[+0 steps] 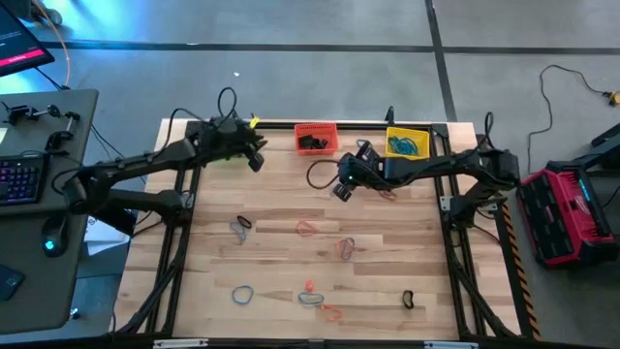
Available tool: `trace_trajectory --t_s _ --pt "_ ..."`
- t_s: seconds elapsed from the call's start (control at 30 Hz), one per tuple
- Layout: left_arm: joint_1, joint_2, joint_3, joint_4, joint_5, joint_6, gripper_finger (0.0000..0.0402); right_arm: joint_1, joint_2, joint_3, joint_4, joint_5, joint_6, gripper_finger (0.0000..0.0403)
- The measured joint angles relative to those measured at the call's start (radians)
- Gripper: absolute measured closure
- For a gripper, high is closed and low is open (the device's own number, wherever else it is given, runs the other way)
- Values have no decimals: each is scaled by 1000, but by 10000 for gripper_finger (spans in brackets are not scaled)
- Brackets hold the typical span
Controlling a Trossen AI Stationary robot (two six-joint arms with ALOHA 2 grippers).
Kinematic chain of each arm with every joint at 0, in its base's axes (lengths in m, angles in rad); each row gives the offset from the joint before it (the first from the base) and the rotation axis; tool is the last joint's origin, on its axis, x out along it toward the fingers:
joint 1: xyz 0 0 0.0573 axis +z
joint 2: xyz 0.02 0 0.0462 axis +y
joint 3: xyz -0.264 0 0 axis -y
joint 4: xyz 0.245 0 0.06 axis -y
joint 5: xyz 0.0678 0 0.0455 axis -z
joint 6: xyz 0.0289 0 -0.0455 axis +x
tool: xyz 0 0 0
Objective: Sort rubber bands into baskets
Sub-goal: Put the orange rubber band into the green bin
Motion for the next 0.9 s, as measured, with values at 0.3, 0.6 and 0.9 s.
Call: trace_trajectory --t_s 0.3,0.6,0.9 --pt "-98 -118 -152 244 75 -17 323 -74 1 -270 430 -50 -33 258" --pt "-153 -128 -233 423 186 -39 324 -78 1 -468 692 -30 -42 258" --pt "-183 -127 -233 421 186 -38 324 -103 1 -484 721 -37 -63 258"
